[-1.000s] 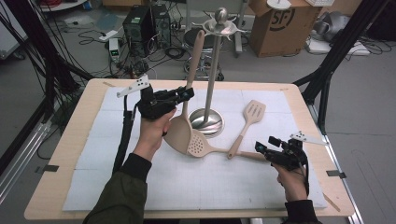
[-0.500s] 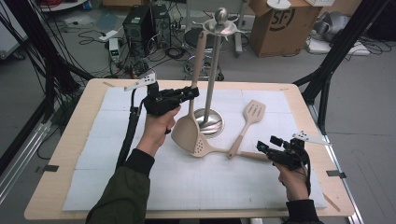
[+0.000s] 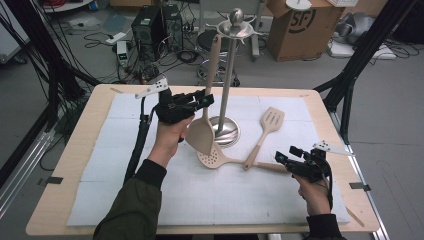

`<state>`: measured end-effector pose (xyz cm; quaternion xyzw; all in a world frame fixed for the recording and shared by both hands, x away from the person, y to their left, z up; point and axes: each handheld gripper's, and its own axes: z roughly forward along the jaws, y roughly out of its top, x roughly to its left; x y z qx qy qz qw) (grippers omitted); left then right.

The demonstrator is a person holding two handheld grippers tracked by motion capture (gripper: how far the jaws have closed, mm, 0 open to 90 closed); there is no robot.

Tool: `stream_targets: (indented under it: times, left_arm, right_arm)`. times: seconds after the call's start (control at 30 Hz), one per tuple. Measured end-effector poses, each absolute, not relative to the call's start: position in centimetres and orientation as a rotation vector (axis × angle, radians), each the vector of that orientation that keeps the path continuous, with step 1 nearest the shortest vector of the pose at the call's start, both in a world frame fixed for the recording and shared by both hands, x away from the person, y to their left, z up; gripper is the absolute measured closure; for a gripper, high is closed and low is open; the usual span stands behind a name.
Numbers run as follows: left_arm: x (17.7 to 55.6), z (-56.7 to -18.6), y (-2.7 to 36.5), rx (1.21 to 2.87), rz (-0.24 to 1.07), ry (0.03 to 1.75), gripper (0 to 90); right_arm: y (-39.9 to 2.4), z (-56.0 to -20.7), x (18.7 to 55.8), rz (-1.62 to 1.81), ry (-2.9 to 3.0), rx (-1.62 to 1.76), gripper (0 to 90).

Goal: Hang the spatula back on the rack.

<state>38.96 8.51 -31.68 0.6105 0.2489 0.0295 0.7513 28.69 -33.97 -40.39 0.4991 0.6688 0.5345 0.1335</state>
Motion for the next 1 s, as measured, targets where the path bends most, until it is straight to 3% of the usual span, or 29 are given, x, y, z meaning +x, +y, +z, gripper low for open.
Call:
stream_targets:
  times: [0.27, 0.47, 0.67, 1.0]
  left_arm:
    - [38.3, -31.9, 9.3, 1.367, 0.088, 0.571, 38.9]
    - [37.2, -32.4, 10.3, 1.399, 0.137, 0.563, 36.9]
    - [36.2, -33.4, 11.6, 1.408, 0.148, 0.575, 28.6]
    - [34.3, -35.3, 13.5, 1.443, 0.186, 0.595, 28.0]
  right_arm:
    - [-34.1, -40.4, 28.6, 1.551, 1.932, 1.448, 19.5]
    - [-33.9, -40.3, 28.6, 1.550, 1.935, 1.443, 19.5]
    - [-33.6, -40.3, 28.6, 1.543, 1.951, 1.440, 19.5]
    - [-33.1, -40.3, 28.6, 1.539, 1.960, 1.431, 19.5]
